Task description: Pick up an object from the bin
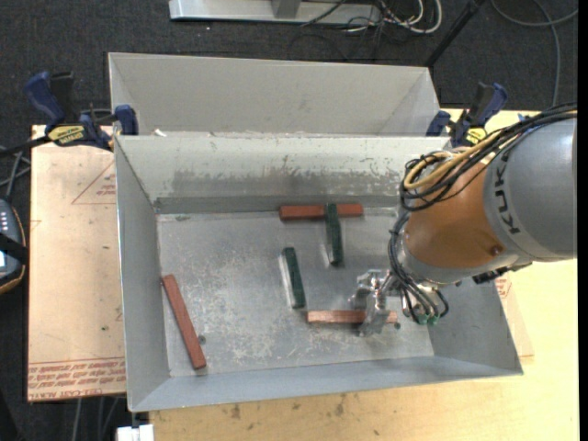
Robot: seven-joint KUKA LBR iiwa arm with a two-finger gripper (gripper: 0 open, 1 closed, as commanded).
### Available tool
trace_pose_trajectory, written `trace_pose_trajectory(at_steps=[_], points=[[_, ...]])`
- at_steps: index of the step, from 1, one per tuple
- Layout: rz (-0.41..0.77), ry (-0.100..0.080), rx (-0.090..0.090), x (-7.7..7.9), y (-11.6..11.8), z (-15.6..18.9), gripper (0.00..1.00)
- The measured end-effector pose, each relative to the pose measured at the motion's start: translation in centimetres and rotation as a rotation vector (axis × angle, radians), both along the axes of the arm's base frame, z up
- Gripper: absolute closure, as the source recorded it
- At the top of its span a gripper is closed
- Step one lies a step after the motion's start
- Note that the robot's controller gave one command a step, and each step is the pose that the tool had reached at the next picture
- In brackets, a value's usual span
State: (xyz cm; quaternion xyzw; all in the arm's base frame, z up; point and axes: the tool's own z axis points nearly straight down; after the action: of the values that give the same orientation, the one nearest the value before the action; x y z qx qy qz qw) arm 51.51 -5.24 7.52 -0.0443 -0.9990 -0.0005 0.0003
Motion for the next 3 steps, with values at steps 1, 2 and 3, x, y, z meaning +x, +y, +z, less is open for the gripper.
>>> trace_pose_trajectory(at_steps=[1,2,3], points=[[0.000,0.000,0.000,0.0,0.0,0.0,1.00],[0.026,-0.003,0.000,1.4,3.6,10.8,1.00],[0.026,-0.003,0.000,1.4,3.6,10.8,1.00]])
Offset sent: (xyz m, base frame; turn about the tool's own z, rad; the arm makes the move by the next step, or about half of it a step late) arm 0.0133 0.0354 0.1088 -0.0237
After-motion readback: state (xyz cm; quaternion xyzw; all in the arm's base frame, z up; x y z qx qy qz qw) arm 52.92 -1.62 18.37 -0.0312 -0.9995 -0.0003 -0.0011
